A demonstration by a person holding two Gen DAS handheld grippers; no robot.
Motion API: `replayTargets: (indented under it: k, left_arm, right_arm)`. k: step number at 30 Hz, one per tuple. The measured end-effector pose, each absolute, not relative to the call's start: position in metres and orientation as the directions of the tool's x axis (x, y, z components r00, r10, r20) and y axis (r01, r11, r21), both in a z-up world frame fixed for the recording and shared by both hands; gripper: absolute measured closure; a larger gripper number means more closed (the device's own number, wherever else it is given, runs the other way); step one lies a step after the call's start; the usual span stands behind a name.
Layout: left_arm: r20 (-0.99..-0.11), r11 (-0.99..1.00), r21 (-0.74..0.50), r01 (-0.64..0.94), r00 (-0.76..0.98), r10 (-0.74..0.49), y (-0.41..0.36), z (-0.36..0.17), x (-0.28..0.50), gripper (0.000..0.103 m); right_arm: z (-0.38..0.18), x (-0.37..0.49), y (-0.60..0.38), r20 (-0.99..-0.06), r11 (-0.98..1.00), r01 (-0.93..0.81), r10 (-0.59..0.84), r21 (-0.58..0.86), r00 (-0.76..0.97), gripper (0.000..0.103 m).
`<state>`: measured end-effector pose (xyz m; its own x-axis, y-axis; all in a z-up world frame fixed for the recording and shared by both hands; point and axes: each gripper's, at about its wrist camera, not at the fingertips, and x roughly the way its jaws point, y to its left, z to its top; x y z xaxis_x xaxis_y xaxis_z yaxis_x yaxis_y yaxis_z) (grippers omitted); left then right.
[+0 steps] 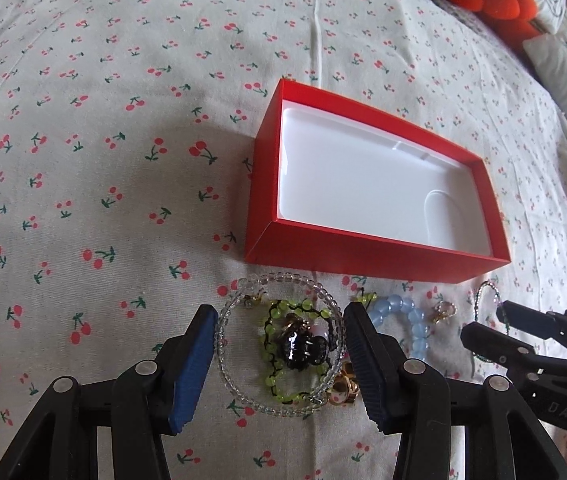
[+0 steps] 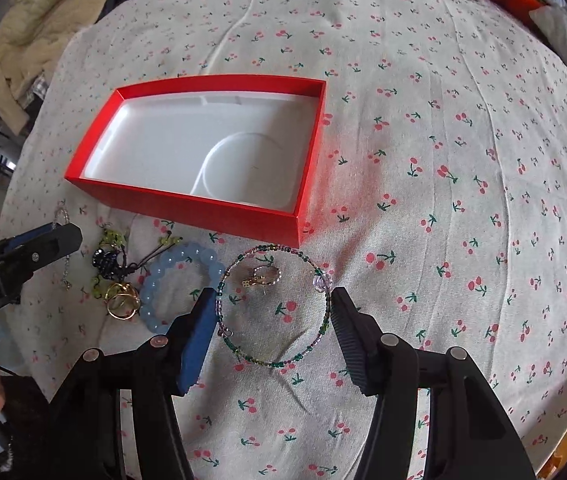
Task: Organize jewelry
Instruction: 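Lower both bracelets into the red box and open both grippers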
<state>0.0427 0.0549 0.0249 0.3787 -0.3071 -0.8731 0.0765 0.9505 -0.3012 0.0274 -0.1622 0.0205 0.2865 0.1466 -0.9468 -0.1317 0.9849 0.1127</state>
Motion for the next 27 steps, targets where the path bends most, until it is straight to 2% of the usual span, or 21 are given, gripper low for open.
replayTargets:
  k: [18, 27]
  left_arm:
    - [-0.773, 0.907, -0.397, 0.14, 0.483, -0.412, 0.035, 0.056, 0.069, 0.048]
    - [-0.772, 0.921, -0.356, 0.158, 0.506, -0.385, 0.016, 0.047, 0.099, 0.048]
  right_arm:
    - [0.063, 0.04, -0.173, -0.881, 0.973, -0.084, 0.228, 0.213, 0.414, 0.043]
    - [0.063, 0.067, -0.166, -0.853, 0.965, -0.11, 0.26, 0.236, 0.453, 0.042]
